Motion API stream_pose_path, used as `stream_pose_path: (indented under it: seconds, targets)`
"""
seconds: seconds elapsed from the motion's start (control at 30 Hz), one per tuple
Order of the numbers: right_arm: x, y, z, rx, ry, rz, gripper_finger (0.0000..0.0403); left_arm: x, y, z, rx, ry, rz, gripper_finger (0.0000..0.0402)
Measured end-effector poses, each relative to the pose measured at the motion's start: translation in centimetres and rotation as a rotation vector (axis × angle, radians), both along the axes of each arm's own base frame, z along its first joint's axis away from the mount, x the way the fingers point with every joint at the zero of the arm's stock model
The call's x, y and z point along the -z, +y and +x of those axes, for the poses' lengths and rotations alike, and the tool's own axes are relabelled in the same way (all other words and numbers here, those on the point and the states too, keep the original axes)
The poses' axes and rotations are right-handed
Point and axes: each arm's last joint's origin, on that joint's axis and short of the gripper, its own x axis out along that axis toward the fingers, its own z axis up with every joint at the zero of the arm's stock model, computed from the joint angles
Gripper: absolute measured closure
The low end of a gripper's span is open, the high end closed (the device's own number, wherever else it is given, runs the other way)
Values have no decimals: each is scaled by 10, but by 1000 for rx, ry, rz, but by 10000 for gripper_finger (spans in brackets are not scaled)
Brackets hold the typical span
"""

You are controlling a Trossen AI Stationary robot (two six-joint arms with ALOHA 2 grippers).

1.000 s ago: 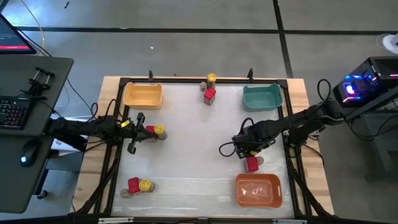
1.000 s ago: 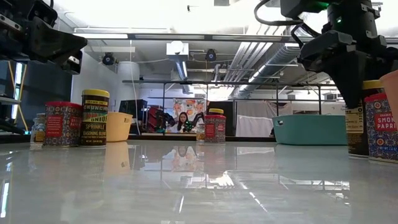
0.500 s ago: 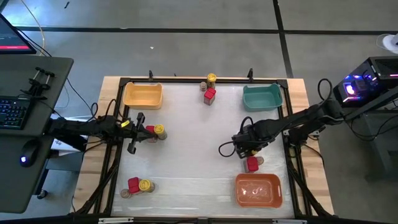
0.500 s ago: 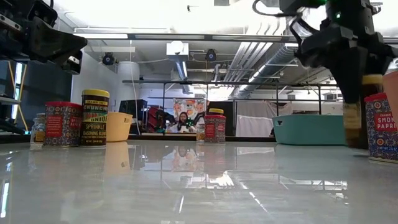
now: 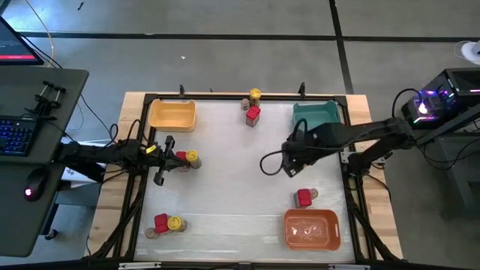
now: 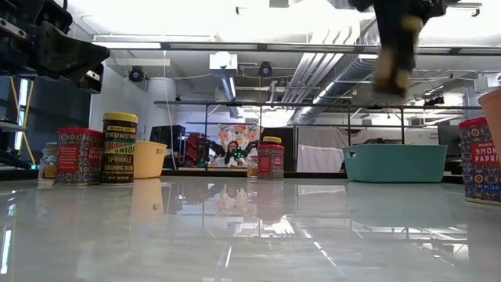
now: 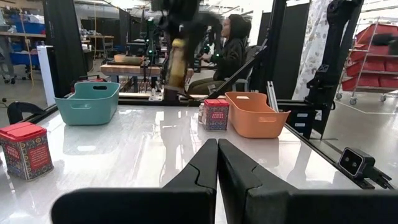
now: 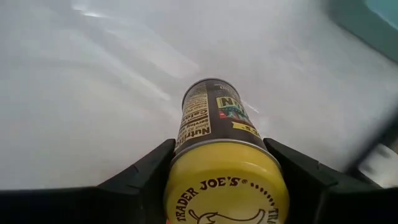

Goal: Sort spices by type
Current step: Put the middle right yellow seasoning bottle into the orange bin

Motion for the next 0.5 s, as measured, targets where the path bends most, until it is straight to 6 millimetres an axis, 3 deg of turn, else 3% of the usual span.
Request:
stream_pose_path:
  seconds: [0.13, 0.23, 0.37, 0.5]
  targets:
    - [-27, 33, -2, -94, -144, 89, 188, 0, 0, 0, 0, 0, 0, 401]
    - [-32, 68, -12, -149, -174, 180, 188, 0, 0, 0, 0, 0, 0, 401]
    - [-22, 116, -35, -173, -84, 273, 188, 0, 0, 0, 1, 0, 0, 401]
    - [4, 156, -56, -210, 65, 300, 188, 0, 0, 0, 1, 0, 0, 401]
